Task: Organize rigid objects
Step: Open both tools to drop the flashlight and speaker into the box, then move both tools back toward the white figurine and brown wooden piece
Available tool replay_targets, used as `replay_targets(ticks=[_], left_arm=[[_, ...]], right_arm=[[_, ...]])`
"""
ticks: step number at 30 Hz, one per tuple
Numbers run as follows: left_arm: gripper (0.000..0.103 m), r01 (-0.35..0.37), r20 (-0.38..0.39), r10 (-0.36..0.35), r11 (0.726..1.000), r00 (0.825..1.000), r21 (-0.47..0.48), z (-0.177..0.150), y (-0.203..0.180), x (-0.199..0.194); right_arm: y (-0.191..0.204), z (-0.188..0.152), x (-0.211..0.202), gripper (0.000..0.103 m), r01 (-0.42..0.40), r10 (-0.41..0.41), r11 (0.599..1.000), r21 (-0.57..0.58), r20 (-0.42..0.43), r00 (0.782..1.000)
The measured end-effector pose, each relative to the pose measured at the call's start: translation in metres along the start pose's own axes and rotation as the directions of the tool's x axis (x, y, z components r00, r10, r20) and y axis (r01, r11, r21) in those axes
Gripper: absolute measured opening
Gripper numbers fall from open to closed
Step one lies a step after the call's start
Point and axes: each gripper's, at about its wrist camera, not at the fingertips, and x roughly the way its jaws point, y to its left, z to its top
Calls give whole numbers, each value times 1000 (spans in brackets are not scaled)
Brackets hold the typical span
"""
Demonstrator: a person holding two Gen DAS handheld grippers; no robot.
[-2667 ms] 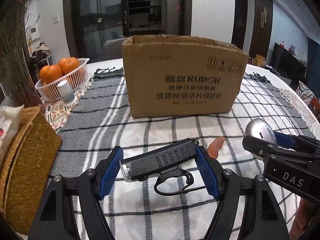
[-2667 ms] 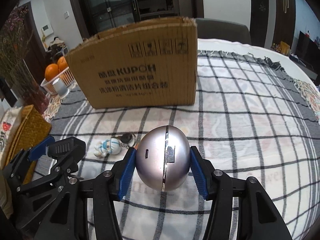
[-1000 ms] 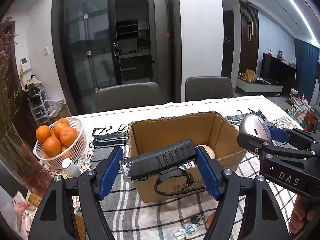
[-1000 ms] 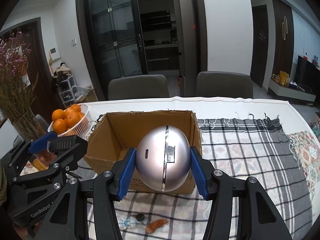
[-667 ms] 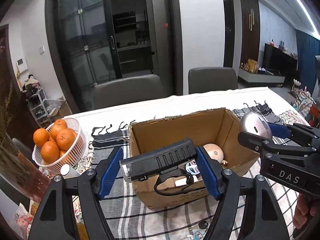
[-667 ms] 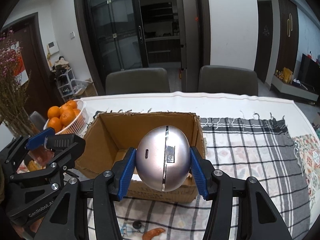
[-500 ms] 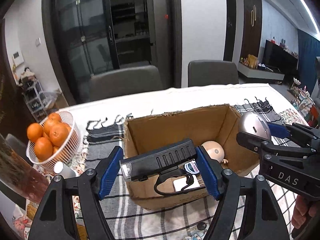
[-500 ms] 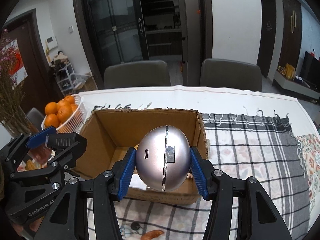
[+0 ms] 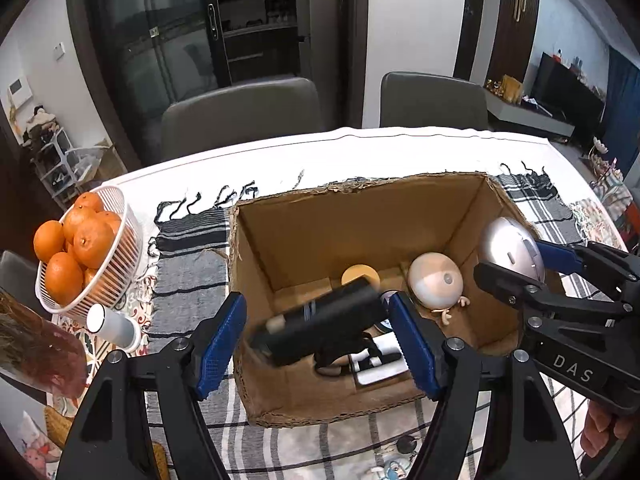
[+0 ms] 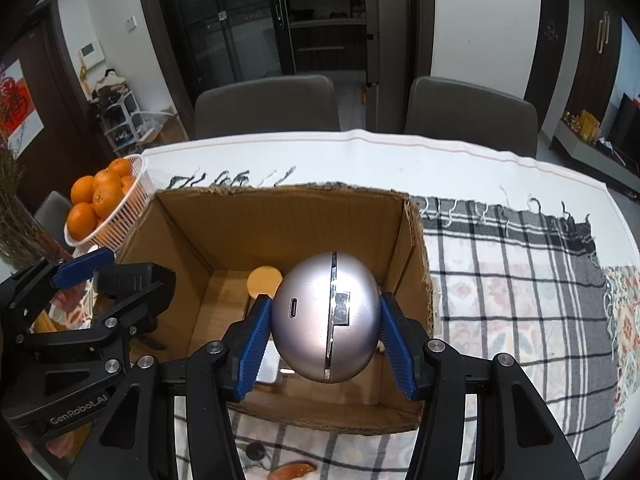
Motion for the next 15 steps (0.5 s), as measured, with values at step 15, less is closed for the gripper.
replay_targets(ticks=[15], left_arm=[[82, -32, 83, 34, 999, 996, -17, -15, -5, -34]], right_arm=[[-2, -13, -34, 64, 56, -56, 998, 4, 93, 994]])
